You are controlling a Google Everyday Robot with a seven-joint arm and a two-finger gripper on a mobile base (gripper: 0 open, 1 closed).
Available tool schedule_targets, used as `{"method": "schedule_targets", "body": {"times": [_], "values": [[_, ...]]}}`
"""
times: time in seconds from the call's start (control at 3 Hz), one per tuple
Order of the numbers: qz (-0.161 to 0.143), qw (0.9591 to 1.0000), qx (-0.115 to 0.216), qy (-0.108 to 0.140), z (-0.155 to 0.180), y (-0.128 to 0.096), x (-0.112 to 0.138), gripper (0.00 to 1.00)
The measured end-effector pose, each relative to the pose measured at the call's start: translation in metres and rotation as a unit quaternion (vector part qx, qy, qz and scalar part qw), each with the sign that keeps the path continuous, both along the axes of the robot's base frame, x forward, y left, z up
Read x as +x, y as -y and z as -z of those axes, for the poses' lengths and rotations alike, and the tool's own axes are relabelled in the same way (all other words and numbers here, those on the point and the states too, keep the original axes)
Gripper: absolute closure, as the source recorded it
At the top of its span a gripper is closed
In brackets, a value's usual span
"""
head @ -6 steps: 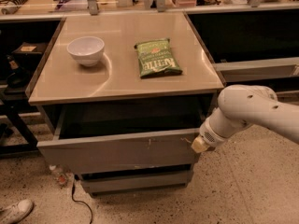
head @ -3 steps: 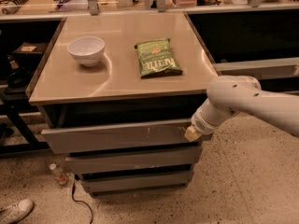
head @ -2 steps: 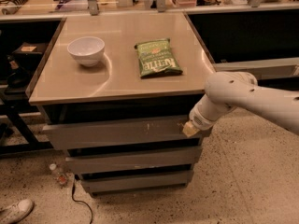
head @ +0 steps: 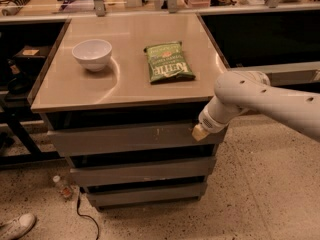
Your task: Close top drawer
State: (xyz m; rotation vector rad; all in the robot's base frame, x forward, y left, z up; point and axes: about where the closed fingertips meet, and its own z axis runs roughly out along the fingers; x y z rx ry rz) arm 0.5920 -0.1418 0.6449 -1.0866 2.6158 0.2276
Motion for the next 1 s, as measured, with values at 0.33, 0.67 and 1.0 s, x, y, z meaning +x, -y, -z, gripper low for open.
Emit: {"method": "schedule_targets", "body": {"times": [0.33, 0.67, 1.0], "values": [[0.008, 0.9994, -0.001, -0.033, -0.004, 0.025, -0.042, 1.0], [0.071, 0.9925, -0.041, -0.091, -0.02, 0.099, -0.138, 1.0], [0.078, 0.9915, -0.056, -0.088, -0.041, 0.109, -0.167, 0.81]]}}
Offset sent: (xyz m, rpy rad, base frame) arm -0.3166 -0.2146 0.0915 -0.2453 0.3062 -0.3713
